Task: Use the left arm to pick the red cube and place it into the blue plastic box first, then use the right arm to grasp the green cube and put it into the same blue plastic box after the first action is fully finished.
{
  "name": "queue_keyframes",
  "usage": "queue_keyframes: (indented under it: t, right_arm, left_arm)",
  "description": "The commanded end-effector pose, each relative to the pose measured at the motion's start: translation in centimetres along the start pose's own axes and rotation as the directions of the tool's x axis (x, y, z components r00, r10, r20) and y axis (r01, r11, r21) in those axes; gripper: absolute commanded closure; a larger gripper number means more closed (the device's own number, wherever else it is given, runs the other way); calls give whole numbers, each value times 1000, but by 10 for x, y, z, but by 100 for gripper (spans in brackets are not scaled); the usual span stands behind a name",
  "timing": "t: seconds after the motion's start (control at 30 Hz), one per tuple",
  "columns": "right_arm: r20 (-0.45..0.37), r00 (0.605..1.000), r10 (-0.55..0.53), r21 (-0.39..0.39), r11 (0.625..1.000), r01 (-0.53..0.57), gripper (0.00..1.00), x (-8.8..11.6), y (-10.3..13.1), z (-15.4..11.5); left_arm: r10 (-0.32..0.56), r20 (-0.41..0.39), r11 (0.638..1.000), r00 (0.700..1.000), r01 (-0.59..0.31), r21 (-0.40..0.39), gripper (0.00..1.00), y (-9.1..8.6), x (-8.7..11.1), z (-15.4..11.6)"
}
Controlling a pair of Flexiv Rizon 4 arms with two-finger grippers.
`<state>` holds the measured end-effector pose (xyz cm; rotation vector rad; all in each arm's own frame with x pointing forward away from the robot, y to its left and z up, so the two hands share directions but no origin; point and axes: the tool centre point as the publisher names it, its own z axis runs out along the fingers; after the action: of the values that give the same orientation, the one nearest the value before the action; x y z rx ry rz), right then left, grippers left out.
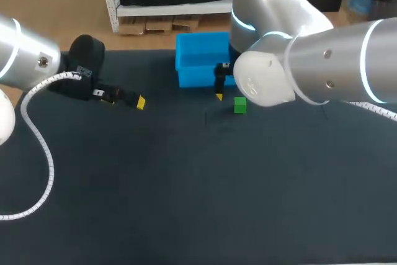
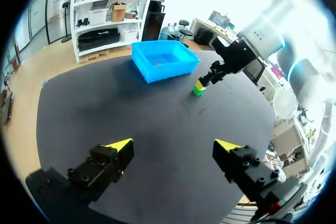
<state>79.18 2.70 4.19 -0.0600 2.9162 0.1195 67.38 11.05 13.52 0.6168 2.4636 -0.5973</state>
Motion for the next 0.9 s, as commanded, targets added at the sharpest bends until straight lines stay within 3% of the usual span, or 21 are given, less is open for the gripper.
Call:
queue_keyframes:
  t: [0.03,0.9]
  right_arm:
    - [4,1000,3,-2,1000,-3,0,-4,-3,8]
    - [-34,999,-18,32,999,19,0,-11,-15,40]
  left_arm:
    - [2,6,1000,1000,-2,7,0,1,1,-1]
    - [2,6,1000,1000,-2,7,0,1,1,-1]
